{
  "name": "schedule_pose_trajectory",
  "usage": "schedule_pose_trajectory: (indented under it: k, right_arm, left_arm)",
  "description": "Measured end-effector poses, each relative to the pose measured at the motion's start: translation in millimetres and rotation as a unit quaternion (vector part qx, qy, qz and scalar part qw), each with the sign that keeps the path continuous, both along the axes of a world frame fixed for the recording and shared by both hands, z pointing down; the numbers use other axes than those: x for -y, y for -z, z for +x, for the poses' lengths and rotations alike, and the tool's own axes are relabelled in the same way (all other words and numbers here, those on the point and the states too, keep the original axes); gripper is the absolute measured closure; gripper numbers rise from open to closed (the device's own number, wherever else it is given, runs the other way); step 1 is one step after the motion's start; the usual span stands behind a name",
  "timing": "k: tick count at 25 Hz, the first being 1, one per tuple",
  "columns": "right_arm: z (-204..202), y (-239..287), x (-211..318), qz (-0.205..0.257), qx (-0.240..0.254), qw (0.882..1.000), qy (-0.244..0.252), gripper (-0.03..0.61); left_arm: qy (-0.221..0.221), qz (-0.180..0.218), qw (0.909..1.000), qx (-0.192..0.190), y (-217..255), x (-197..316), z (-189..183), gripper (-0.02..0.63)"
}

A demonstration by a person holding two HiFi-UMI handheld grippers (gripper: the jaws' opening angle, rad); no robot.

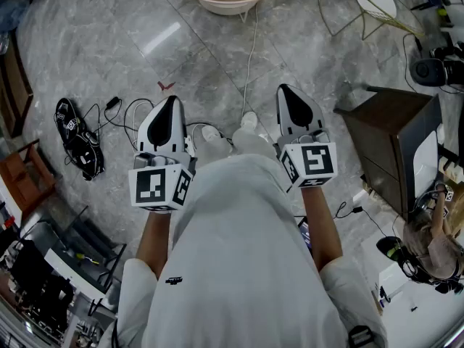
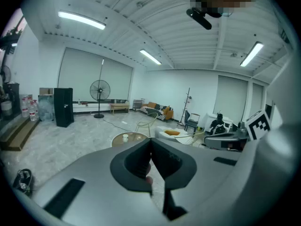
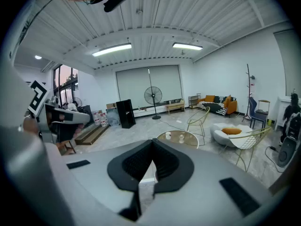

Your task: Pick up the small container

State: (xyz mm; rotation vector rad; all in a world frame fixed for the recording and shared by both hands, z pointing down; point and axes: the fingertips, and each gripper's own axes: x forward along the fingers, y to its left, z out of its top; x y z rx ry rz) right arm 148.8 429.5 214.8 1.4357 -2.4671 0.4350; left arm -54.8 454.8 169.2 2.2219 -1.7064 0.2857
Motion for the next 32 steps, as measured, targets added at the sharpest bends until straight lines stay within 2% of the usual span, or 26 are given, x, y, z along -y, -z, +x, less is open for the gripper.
schedule_pose_trajectory:
  k: [3,7,11,16,20,27,32]
  right_arm:
    - [32,19,-12,0.004,0.006,1.0,0.002,0.574]
    - [71,32,-24,0.011,0.01,1.0,0.003,0.574]
    - [86,34,-26,0.032,0.008,0.999,0.008,0.574]
    - [98,30,-25,0.027,0.044,0.999,-0.004,0.571]
    - [109,30,-18,0.028,0.04,0.999,-0.013,0.572]
    - [106,21,-21,0.018,0.068,0.998,-0.002,0.572]
    - [99,27,-22,0.014,0.075,0.997,-0.003,0.572]
  left_arm:
    - [-0.015,-0.003,0.9996,-0.022,2,0,44,0.595]
    - [-0.035,0.001,0.9993,-0.012,5,-3,94,0.595]
    - [-0.043,0.002,0.9991,-0.006,3,-3,121,0.595]
    - [-0.042,0.004,0.9991,0.004,8,-5,139,0.595]
    - [-0.039,0.009,0.9992,0.009,21,3,147,0.595]
    - [-0.045,0.018,0.9987,0.017,28,5,164,0.595]
    - [-0.049,0.022,0.9985,0.007,37,5,161,0.595]
